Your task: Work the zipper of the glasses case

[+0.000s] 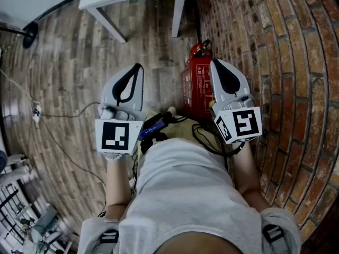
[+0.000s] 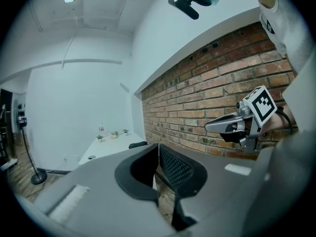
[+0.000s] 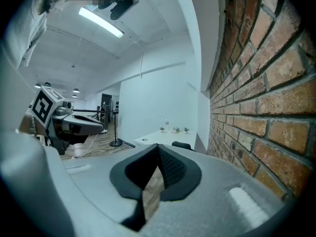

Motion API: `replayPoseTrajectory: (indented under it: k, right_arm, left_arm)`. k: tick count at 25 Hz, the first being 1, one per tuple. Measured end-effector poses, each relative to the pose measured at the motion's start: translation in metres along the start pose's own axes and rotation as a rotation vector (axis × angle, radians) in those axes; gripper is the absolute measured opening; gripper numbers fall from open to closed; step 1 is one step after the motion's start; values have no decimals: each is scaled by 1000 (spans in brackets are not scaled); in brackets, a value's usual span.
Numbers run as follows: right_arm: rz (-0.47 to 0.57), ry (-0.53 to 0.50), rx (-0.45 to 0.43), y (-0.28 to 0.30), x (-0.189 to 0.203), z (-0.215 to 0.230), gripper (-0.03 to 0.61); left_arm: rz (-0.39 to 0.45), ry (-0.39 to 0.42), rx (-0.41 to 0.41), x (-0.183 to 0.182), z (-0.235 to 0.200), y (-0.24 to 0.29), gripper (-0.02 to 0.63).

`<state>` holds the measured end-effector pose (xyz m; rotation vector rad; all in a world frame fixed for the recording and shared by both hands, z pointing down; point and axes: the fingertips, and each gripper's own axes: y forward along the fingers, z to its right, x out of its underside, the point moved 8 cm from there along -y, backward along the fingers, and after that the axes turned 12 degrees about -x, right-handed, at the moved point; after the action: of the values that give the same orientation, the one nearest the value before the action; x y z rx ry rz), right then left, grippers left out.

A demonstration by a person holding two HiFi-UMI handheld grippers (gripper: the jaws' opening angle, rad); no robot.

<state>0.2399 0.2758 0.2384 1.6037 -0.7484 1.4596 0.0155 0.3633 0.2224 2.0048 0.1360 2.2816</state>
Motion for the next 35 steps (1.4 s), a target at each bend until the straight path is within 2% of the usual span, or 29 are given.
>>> replayPoseTrajectory:
  k: [2, 5, 7, 11, 25, 35]
  right_arm:
    - [6, 12, 4, 0, 2, 1, 7]
    - [18, 25, 4, 2, 2, 1, 79]
    - [26, 27, 3, 2, 0, 0, 126]
    - [30, 29, -4, 3, 1, 1, 150]
    - [41, 16, -10, 3, -3, 2, 150]
    - [51, 1, 10, 19, -6, 14, 150]
  left_arm:
    - [-3, -4, 5, 1, 1, 1, 37]
    - [-1, -6, 16, 1, 3, 1, 98]
    - [0, -11, 16, 1, 3, 1, 114]
    - [0, -12, 14, 0, 2, 1, 126]
    - [15, -5, -9, -7, -2, -1, 124]
    - [30, 8, 21, -8, -8, 23, 123]
